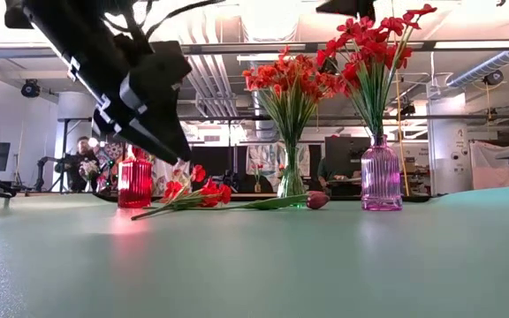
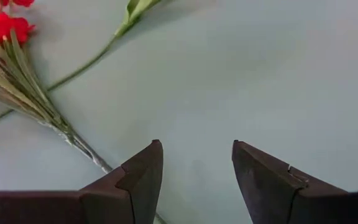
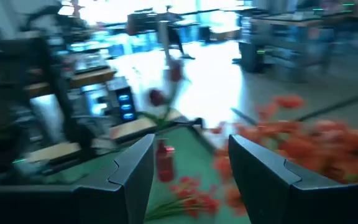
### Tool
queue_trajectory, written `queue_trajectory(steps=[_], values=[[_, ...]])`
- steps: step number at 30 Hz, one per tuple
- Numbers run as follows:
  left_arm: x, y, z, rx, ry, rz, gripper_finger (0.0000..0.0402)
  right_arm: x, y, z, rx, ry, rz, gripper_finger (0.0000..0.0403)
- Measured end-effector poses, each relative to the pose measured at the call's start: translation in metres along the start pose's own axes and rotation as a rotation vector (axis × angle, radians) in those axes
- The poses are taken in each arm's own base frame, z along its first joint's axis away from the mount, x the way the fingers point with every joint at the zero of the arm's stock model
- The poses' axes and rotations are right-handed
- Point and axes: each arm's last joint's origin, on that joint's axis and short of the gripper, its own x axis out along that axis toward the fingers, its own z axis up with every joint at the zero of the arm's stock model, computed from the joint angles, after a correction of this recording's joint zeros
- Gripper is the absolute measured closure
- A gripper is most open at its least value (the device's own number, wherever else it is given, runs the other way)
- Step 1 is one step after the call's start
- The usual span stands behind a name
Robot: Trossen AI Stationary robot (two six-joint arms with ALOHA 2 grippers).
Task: Sort flowers into vase by color
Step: Put the dark red flower into the red flower vase
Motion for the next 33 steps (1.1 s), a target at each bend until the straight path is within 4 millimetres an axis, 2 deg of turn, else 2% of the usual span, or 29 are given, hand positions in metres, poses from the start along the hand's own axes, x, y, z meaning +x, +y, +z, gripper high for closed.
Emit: queue_trajectory(steps=[6, 12, 19, 22, 26, 33], values=[[0.006, -0.002, -0.002, 0.000, -0.022, 0.044, 0.0221, -0.009, 0.025, 0.000, -0.009, 0.011, 0.205, 0.0207], [0.011, -0.003, -0.004, 0.019, -0.036, 0.064, 0.0221, -0.016, 0.052, -0.010, -0.026, 0.096, 0.384, 0.0207], [0.015, -0.018, 0.016, 0.483, -0.207, -0.039, 0.0221, -0.026, 0.073, -0.020, -0.032, 0.188, 0.479, 0.0207], [0.023, -0.011, 0.033, 0.591, -0.251, -0.029, 0.0221, -0.029, 0.081, -0.022, -0.035, 0.194, 0.518, 0.0207], [0.034, -0.001, 0.049, 0.717, -0.260, -0.099, 0.0222, -0.035, 0.091, -0.023, -0.047, 0.198, 0.564, 0.0207], [0.053, 0.027, 0.071, 0.710, -0.242, -0.093, 0.0222, -0.039, 0.096, -0.026, -0.075, 0.213, 0.595, 0.0207]])
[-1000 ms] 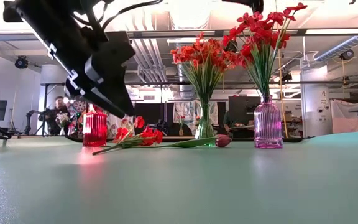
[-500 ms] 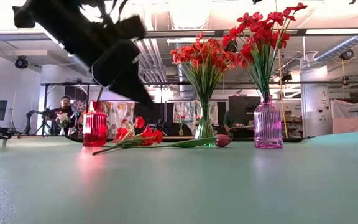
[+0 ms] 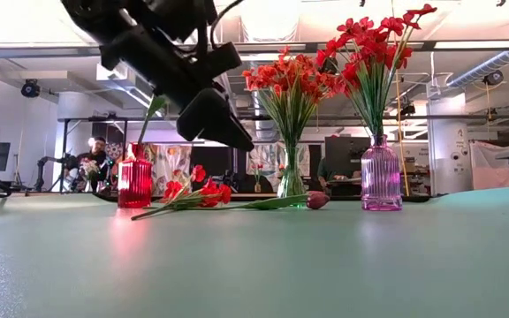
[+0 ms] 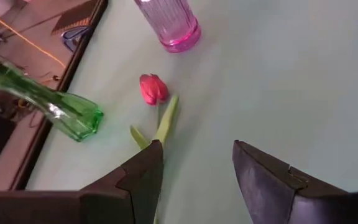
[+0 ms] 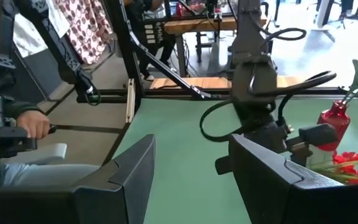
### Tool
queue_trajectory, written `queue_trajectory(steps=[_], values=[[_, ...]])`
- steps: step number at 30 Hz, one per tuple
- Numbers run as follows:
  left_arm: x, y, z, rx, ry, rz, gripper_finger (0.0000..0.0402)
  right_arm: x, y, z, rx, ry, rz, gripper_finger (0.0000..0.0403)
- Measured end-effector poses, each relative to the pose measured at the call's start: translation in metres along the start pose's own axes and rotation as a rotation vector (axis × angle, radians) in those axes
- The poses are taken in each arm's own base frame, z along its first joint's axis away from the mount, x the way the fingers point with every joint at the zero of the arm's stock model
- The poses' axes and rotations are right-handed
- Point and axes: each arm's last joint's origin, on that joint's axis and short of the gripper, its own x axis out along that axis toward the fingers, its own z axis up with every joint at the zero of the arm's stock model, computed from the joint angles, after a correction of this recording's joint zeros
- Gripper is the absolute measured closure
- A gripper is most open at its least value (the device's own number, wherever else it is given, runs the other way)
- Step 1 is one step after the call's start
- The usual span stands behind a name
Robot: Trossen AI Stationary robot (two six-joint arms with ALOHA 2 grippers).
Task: Sort flowers into vase by color
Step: Put the dark red flower into the red flower vase
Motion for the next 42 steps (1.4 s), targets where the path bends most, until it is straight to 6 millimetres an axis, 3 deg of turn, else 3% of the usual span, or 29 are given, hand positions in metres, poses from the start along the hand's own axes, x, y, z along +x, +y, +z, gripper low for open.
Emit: queue_trajectory(steps=[15, 22, 27, 35, 42], values=[[0.057, 0.005, -0.033, -0.051, 0.127, 0.057, 0.0222, 0.002, -0.001, -0.002, -0.008, 0.023, -0.011, 0.0207], [0.072, 0.023, -0.038, -0.087, 0.155, 0.090, 0.0222, 0.002, -0.001, -0.003, -0.008, 0.028, -0.012, 0.0207], [0.082, 0.022, -0.046, -0.090, 0.179, 0.052, 0.0225, 0.003, -0.001, -0.004, -0.011, 0.034, -0.013, 0.0207], [0.092, 0.017, -0.056, -0.131, 0.202, 0.061, 0.0272, 0.004, -0.001, -0.004, -0.018, 0.037, -0.013, 0.0207], [0.089, 0.019, -0.053, -0.149, 0.191, 0.063, 0.0326, 0.004, -0.001, -0.004, -0.019, 0.037, -0.013, 0.0207]])
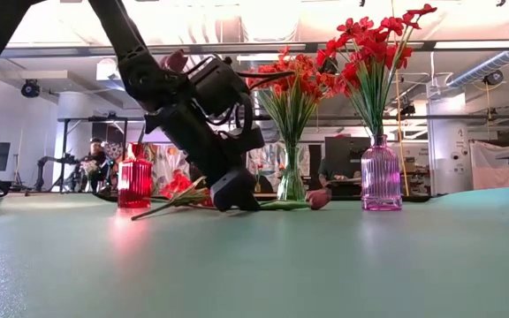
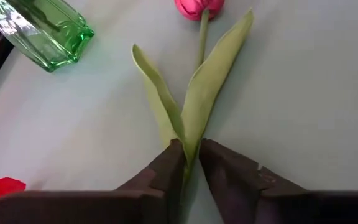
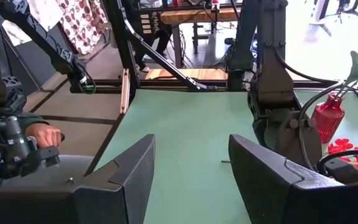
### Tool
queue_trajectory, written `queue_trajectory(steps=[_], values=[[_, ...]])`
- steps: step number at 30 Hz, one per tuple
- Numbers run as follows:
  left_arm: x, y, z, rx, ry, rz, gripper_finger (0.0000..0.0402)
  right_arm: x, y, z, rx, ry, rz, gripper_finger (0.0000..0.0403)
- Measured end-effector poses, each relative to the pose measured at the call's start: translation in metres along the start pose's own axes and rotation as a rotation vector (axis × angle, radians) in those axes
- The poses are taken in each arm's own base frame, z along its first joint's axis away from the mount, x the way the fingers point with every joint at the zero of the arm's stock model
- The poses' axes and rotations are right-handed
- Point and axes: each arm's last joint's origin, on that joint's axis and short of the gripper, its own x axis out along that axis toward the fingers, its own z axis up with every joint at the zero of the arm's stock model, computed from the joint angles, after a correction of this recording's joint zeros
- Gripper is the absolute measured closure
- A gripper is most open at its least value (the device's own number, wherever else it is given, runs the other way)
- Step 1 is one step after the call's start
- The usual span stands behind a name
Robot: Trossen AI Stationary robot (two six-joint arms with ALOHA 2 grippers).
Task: Sort flowers into vase by color
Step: Put the dark red flower into the red flower vase
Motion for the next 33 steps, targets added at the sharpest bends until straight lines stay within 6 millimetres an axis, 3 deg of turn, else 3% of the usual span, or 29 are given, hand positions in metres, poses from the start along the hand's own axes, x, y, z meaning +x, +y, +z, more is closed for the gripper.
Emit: queue_trajectory(steps=[6, 12, 20, 26, 33], values=[[-0.005, -0.006, 0.009, -0.035, -0.012, -0.081, 0.0350, 0.000, 0.000, 0.000, 0.002, 0.001, 0.000, 0.0207], [-0.009, -0.013, 0.013, -0.030, 0.035, -0.150, 0.0343, 0.000, 0.000, 0.000, 0.009, 0.003, 0.000, 0.0207], [-0.010, -0.014, 0.014, -0.028, 0.049, -0.193, 0.0279, 0.000, 0.000, 0.000, 0.001, 0.003, 0.000, 0.0207], [-0.013, -0.011, 0.015, 0.075, 0.039, -0.140, 0.0220, 0.000, 0.000, 0.000, 0.001, 0.003, 0.000, 0.0207], [-0.020, -0.001, 0.023, 0.100, 0.005, -0.120, 0.0187, 0.000, 0.000, 0.000, -0.024, 0.005, 0.000, 0.0207]])
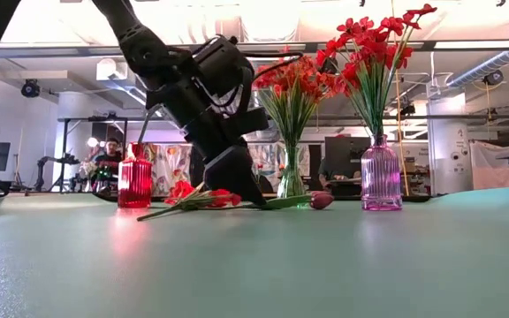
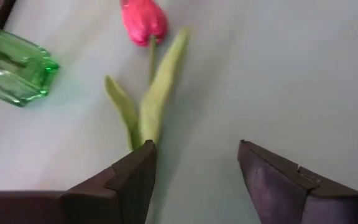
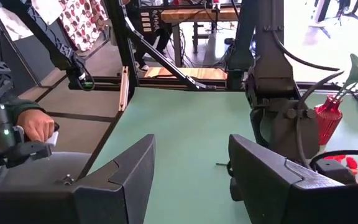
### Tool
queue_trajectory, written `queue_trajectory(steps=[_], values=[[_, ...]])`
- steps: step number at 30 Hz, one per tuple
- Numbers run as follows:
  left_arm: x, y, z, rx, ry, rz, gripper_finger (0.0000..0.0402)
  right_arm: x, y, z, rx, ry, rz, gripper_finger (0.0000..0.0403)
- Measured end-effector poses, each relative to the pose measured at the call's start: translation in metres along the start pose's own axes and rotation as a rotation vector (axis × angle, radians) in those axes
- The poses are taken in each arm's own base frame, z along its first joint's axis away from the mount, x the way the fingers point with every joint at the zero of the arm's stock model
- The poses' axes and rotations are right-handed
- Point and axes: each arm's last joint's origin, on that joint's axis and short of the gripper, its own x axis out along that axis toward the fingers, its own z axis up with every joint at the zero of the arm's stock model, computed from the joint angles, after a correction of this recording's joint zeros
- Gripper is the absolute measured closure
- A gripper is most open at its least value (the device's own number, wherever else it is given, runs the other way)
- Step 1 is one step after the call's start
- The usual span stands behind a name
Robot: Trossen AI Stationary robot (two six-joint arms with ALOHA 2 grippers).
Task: Sort flowers into vase by color
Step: Put the dark red flower into the red flower vase
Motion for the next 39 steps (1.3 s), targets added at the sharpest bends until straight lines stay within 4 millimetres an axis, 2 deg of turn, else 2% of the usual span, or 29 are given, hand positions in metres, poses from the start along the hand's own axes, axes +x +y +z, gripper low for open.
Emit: queue_trajectory(steps=[11, 20, 24, 33, 35, 39], values=[[0.016, 0.022, -0.012, -0.004, 0.027, 0.029, 0.0184, 0.000, -0.001, 0.001, -0.020, -0.015, -0.028, 0.0209], [0.029, 0.020, -0.022, -0.012, 0.057, 0.009, 0.0193, 0.000, -0.001, 0.002, -0.018, -0.017, -0.028, 0.0209], [0.028, 0.021, -0.021, -0.017, 0.058, 0.012, 0.0234, 0.000, -0.001, 0.001, -0.018, -0.016, -0.027, 0.0209], [0.025, 0.022, -0.018, -0.066, 0.041, -0.007, 0.0379, 0.000, -0.001, 0.001, -0.013, -0.016, -0.026, 0.0209], [0.024, 0.023, -0.018, -0.072, 0.038, -0.007, 0.0394, 0.000, -0.001, 0.001, -0.010, -0.016, -0.025, 0.0209], [0.020, 0.023, -0.016, -0.071, 0.044, -0.025, 0.0395, 0.000, -0.001, 0.001, -0.009, -0.015, -0.025, 0.0209]])
